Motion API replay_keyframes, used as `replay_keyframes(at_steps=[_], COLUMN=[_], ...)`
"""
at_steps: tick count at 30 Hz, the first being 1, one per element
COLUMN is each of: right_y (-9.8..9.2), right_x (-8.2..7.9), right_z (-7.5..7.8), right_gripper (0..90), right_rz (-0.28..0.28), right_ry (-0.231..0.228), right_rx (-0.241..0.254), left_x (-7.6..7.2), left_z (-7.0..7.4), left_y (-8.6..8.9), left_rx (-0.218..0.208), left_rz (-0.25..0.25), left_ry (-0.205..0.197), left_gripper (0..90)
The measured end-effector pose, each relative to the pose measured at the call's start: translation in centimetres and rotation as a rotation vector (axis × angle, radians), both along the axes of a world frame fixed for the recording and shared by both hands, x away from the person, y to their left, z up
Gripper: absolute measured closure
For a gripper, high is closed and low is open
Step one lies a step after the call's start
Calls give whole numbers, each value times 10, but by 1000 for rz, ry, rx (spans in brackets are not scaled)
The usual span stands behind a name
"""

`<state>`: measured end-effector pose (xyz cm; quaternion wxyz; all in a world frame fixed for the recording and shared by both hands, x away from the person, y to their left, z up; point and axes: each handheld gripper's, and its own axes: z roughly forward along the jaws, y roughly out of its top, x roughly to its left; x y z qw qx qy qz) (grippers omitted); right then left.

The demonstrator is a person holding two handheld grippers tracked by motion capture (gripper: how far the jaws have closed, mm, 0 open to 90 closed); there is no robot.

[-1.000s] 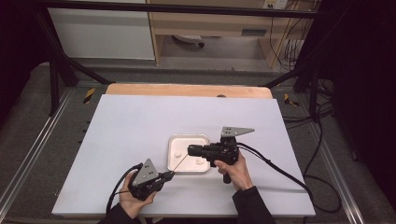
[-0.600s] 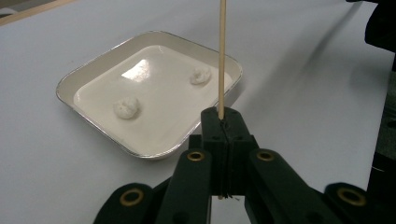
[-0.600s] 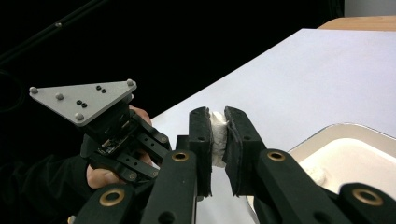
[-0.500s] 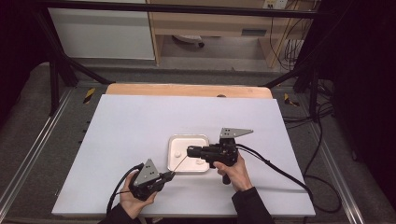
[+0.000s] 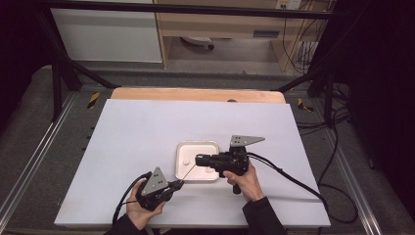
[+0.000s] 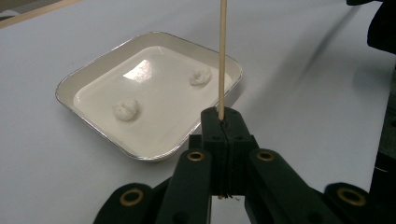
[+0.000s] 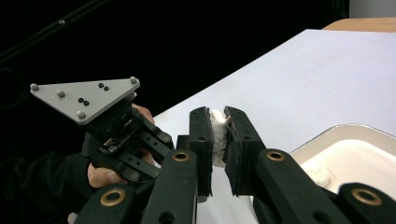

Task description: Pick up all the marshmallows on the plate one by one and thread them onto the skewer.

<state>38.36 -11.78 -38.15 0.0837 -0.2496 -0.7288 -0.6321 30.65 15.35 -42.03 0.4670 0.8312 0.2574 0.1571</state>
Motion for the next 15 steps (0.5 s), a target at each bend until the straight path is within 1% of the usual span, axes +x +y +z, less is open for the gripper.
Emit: replay_keyframes(at_steps=[10, 15], right_y=[1, 1], right_x=[-2, -2], right_z=[-1, -2], right_gripper=[824, 824], right_rz=[6, 7], right_ry=[-4, -9], right_rx=[12, 1], left_x=[0, 0], left_z=[-1, 0], left_y=[-3, -2], left_rx=[5, 5], left_rz=[1, 2], left_ry=[-3, -7], left_gripper=[891, 891])
